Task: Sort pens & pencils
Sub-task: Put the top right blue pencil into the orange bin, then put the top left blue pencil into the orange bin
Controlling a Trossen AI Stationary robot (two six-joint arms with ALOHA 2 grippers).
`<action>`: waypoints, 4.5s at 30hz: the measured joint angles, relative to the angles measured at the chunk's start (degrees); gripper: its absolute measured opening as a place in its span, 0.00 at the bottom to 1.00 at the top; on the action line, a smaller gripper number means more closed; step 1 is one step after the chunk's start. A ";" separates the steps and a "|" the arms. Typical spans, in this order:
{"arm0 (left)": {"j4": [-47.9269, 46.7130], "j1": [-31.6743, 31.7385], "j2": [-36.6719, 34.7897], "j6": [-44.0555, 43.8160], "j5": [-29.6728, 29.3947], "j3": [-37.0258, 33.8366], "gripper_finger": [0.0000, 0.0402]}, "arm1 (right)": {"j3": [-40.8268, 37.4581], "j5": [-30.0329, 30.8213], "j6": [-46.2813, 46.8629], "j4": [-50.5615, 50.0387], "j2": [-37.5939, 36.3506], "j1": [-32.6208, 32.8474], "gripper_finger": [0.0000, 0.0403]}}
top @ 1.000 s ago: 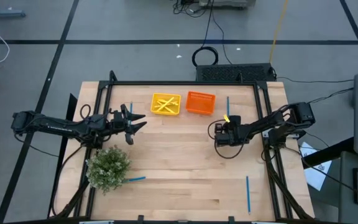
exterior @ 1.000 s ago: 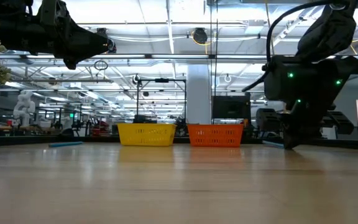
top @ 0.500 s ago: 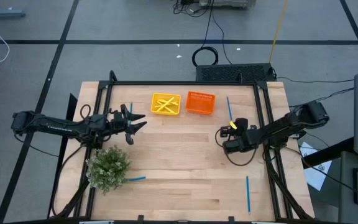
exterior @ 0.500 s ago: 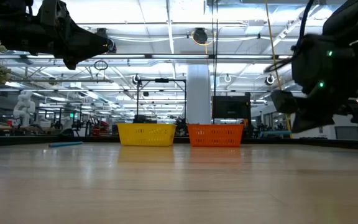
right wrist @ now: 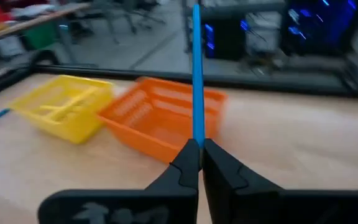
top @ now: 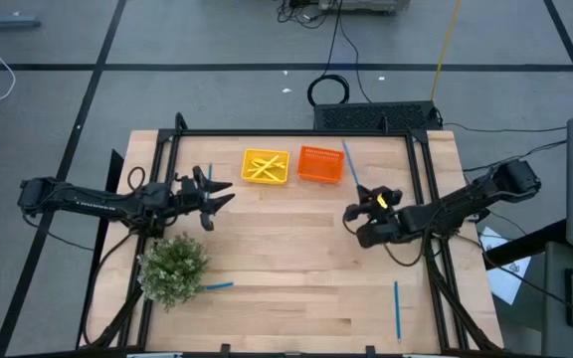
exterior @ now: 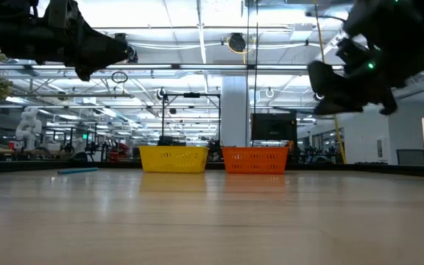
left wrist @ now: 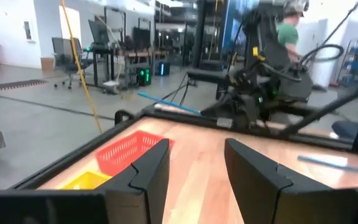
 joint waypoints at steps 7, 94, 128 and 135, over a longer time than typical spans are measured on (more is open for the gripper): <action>5.12 0.00 1.72 -0.63 4.76 -0.02 0.40 | 0.07 -2.67 -40.27 35.64 1.73 -1.24 0.00; 32.59 0.17 25.50 3.44 8.57 0.07 0.40 | 14.32 -54.72 -42.70 -0.30 4.46 -36.45 0.20; -24.84 3.99 0.33 -4.75 2.82 11.16 0.40 | -18.38 -51.78 -64.82 78.68 -5.97 -15.33 0.41; -24.13 2.95 0.33 -4.00 2.80 11.08 0.40 | -18.43 -57.80 -67.33 76.77 -5.95 -15.18 0.41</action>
